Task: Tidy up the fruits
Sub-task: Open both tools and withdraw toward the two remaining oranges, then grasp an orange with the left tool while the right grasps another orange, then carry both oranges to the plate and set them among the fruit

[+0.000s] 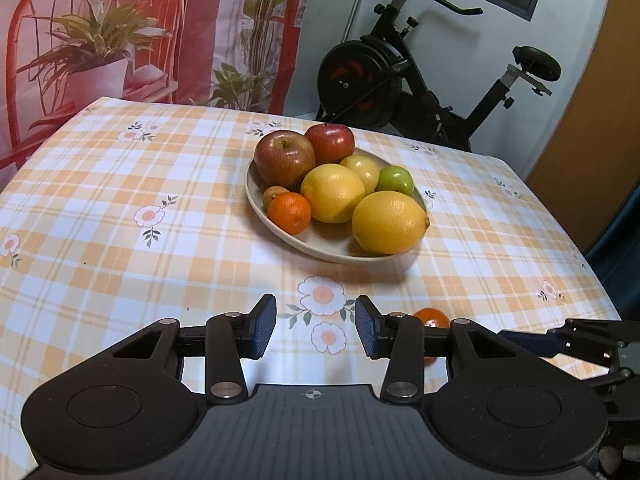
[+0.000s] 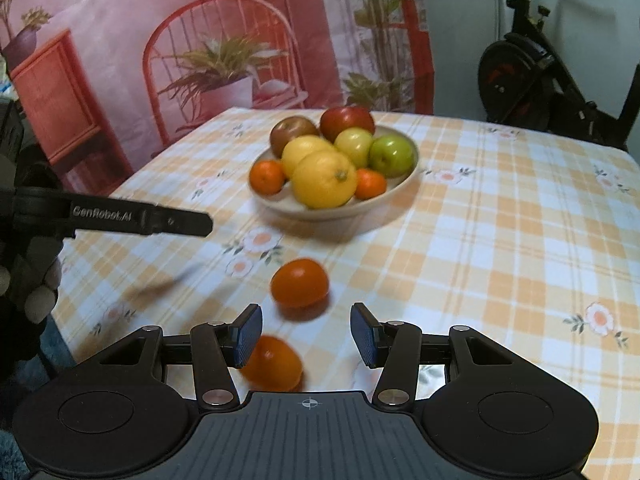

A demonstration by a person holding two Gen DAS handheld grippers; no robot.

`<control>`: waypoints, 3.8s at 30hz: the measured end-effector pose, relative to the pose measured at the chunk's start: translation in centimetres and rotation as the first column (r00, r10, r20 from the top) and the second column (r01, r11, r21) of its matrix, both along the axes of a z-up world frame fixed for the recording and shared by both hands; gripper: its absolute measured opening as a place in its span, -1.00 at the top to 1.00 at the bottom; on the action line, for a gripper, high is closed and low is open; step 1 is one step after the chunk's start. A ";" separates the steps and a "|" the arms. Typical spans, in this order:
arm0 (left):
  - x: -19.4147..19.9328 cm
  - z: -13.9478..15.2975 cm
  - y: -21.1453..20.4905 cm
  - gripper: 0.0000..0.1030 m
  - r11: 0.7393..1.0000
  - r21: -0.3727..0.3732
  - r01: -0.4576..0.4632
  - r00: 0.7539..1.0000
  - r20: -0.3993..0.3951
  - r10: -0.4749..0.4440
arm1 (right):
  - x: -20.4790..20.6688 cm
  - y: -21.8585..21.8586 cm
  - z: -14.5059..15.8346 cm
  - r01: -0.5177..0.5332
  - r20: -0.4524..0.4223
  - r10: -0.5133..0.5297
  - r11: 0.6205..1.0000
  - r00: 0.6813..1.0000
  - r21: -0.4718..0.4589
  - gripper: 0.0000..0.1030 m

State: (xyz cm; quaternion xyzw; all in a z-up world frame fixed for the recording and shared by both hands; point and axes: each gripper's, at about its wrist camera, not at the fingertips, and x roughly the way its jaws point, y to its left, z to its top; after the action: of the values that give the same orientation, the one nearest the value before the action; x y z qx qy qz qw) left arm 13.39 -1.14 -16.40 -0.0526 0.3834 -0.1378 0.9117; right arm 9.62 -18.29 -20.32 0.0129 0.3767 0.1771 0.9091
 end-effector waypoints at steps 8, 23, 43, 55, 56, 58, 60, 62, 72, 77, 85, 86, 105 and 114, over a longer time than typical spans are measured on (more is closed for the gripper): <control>-0.5 -0.6 0.3 0.11 1.000 -0.003 -0.007 1.000 -0.012 0.007 | -0.5 1.4 -0.6 -0.055 -0.033 0.054 0.998 0.998 -0.028 0.09; -0.4 -0.8 0.2 0.10 1.000 -0.004 -0.001 1.000 -0.022 0.001 | -0.8 2.9 -1.2 -0.140 -0.081 0.137 0.989 0.987 -0.036 0.10; -0.6 -1.2 -0.1 0.10 1.000 -0.003 0.007 1.000 -0.031 -0.008 | -2.2 3.5 -1.6 -0.227 -0.128 0.216 0.970 0.968 -0.083 0.21; -0.7 -1.2 -0.2 0.10 1.000 -0.005 0.019 0.999 -0.035 -0.019 | -2.1 3.0 -1.2 -0.216 -0.096 0.210 0.974 0.973 -0.064 0.31; -0.7 -1.2 -0.2 0.10 1.000 -0.006 0.022 0.999 -0.034 -0.022 | -2.1 2.8 -1.1 -0.207 -0.088 0.201 0.976 0.976 -0.062 0.32; -0.8 -1.1 -0.5 0.10 0.999 -0.007 0.031 0.999 -0.033 -0.032 | -1.9 2.1 -0.7 -0.179 -0.068 0.175 0.982 0.982 -0.062 0.31; -0.8 -1.1 -0.8 0.09 0.999 -0.009 0.044 0.999 -0.030 -0.045 | -1.6 1.3 -0.3 -0.145 -0.050 0.142 0.987 0.989 -0.063 0.31; -0.8 -1.1 -1.1 0.06 0.998 -0.013 0.060 0.998 -0.025 -0.061 | -1.4 0.5 0.0 -0.116 -0.032 0.114 0.991 0.993 -0.065 0.31; -0.7 -0.9 -4.9 -0.15 0.976 0.005 0.218 0.976 0.018 -0.218 | -0.6 -3.1 1.2 -0.008 0.043 0.010 0.999 0.999 -0.048 0.32; 0.1 -1.7 -6.6 -0.15 0.965 0.044 0.257 0.966 -0.003 -0.257 | -0.6 -4.1 1.4 0.010 0.056 -0.008 0.999 0.998 -0.036 0.32; 1.0 -2.7 -7.6 -0.14 0.959 0.069 0.276 0.961 -0.041 -0.273 | -0.7 -5.0 1.2 0.033 0.058 -0.032 0.999 0.998 -0.016 0.31; 1.1 -2.8 -7.7 -0.14 0.958 0.072 0.276 0.961 -0.045 -0.274 | -0.6 -5.1 1.2 0.035 0.059 -0.034 0.999 0.998 -0.014 0.31; 1.3 -3.0 -7.7 0.23 0.959 0.051 0.279 0.959 -0.056 -0.276 | -0.2 -5.5 1.1 0.044 0.062 -0.044 0.999 0.997 0.001 0.31; 2.4 -0.8 -5.2 0.23 0.984 0.020 0.176 0.984 0.012 -0.176 | 1.6 -5.1 1.8 0.029 0.079 -0.028 1.000 0.997 -0.005 0.31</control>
State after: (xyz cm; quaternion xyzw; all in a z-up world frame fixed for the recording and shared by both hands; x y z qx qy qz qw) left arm 15.77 -6.30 -17.21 -0.0092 0.3817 -0.2146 0.8990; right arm 11.19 -23.34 -18.52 0.0084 0.3411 0.1632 0.9257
